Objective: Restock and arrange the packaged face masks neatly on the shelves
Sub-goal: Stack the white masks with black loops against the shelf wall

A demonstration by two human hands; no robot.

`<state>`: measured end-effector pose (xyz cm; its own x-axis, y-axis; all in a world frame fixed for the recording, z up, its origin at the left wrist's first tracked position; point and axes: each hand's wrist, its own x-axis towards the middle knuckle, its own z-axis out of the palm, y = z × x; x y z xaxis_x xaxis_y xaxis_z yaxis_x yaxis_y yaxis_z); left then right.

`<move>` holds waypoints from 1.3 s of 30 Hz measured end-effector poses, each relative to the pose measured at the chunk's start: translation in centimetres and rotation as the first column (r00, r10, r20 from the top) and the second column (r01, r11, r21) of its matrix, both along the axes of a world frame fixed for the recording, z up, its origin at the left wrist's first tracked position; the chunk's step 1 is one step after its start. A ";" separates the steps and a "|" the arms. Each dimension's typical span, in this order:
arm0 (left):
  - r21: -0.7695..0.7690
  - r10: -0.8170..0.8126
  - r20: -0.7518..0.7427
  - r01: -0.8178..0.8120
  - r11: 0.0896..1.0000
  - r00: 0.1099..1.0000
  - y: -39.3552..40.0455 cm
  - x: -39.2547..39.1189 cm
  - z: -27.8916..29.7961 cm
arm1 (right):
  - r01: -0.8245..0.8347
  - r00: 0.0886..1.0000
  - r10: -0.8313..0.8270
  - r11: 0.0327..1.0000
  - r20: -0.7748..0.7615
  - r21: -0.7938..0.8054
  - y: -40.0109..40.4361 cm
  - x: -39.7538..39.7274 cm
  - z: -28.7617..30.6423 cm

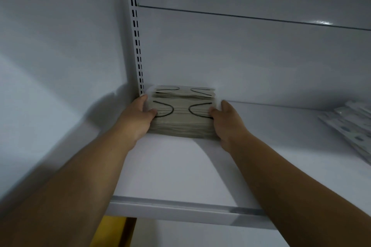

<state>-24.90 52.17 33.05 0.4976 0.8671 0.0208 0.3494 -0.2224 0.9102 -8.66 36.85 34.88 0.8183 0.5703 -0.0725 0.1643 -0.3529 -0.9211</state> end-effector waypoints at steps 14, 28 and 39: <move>0.665 -0.175 -0.393 0.411 0.624 0.903 -2.0 0.5 1.3 | -0.176 0.542 0.548 0.815 0.637 -0.552 -0.7 -1.5 0.5; 0.706 -0.086 -0.327 0.304 0.639 0.941 1.6 1.9 6.0 | -0.177 0.541 0.645 0.715 0.540 -0.676 1.8 0.2 6.8; 0.632 -0.034 -0.586 0.482 0.607 0.810 4.2 4.9 5.2 | -0.190 0.539 0.726 0.598 0.426 -0.778 3.9 2.1 5.2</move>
<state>-20.04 56.39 38.29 0.8282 0.4929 0.2667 0.4799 -0.8695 0.1170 -6.55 40.79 40.10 0.3923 0.9108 -0.1284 0.9114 -0.4038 -0.0797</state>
